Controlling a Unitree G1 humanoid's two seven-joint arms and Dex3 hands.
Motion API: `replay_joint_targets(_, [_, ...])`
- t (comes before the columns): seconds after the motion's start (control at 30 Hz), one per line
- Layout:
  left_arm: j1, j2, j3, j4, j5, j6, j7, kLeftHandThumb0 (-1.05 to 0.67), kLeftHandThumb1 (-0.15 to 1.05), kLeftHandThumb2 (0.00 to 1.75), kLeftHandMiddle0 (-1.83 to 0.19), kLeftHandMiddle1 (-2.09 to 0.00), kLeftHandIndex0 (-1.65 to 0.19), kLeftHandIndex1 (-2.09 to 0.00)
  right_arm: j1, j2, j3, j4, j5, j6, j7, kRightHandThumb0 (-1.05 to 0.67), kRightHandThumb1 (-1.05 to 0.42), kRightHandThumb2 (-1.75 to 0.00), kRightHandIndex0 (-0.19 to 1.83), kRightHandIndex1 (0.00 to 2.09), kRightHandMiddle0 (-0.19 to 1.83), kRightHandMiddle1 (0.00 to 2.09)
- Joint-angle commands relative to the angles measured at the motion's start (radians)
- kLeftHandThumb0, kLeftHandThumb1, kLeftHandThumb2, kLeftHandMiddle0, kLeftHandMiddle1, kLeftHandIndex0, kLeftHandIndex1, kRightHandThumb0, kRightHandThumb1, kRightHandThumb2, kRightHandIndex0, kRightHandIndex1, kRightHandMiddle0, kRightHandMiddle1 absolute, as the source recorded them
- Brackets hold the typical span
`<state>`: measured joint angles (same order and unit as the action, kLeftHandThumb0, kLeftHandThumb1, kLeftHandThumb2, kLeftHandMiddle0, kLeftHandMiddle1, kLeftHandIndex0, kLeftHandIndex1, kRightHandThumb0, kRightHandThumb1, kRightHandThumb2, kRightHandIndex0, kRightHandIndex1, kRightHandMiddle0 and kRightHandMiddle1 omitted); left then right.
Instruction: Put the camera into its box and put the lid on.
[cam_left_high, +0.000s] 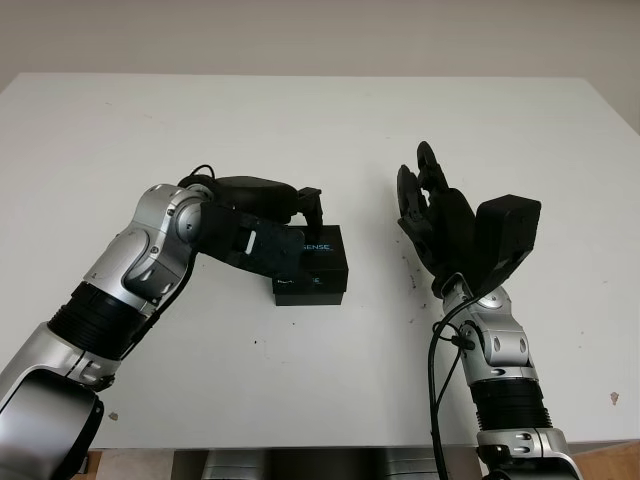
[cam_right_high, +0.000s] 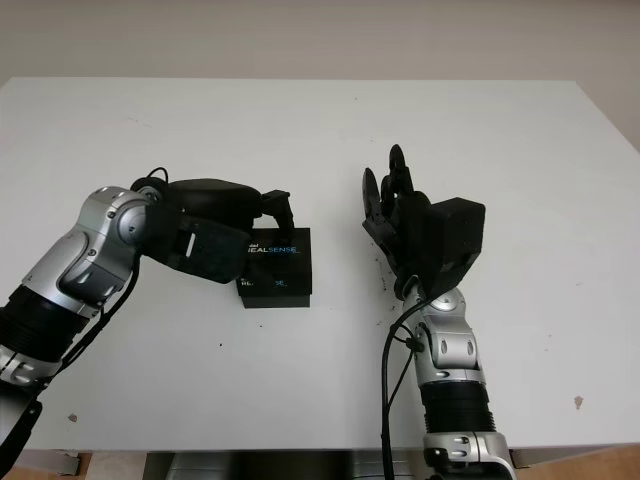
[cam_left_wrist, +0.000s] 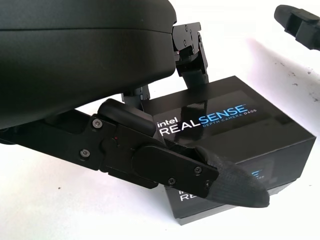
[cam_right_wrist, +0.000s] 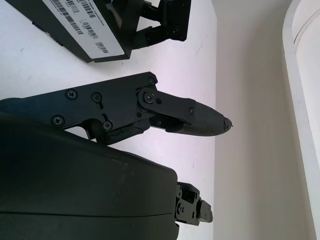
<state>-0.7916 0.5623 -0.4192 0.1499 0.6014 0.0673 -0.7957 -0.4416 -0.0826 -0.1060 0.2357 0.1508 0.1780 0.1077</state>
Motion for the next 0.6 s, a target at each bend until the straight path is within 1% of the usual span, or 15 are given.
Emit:
replay_joint_targets(0.0, [0.014,0.002,-0.001,-0.015,-0.007,-0.002,-0.013,-0.69,1.04,0.05,-0.14,-1.70,-0.02,-1.63,-0.004,0.001,-0.003,-0.005,0.002,-0.016,0.001,-0.54,-1.05,-0.59,-0.15,0.05,-0.13,0.05])
replay_joint_targets(0.13, [0.017,0.007,-0.002,-0.027,-0.009,-0.009,-0.020,-0.70,1.05,0.07,-0.13,-1.72,-0.01,-1.67,-0.005,-0.001,-0.001,-0.007,0.001,-0.008,0.001,-0.55,-1.05,-0.58,-0.15,0.05,-0.13,0.05])
replay_joint_targets(0.27, [0.018,0.006,-0.004,-0.048,0.000,0.013,-0.032,-0.69,1.05,0.07,-0.15,-1.69,-0.01,-1.66,-0.007,0.000,-0.002,-0.004,0.003,-0.009,0.003,-0.55,-1.05,-0.58,-0.15,0.05,-0.13,0.05])
replay_joint_targets(0.4, [0.023,0.007,-0.006,-0.070,0.009,0.026,-0.043,-0.68,1.05,0.07,-0.13,-1.75,0.01,-1.68,-0.008,0.000,-0.001,0.002,0.000,-0.015,0.004,-0.55,-1.05,-0.58,-0.15,0.05,-0.13,0.05])
replay_joint_targets(0.57, [0.037,0.011,-0.018,-0.091,0.032,0.018,-0.044,-0.66,1.04,0.06,-0.11,-1.65,0.04,-1.65,-0.007,0.001,-0.001,-0.002,0.000,-0.016,0.004,-0.54,-1.05,-0.60,-0.15,0.05,-0.14,0.05])
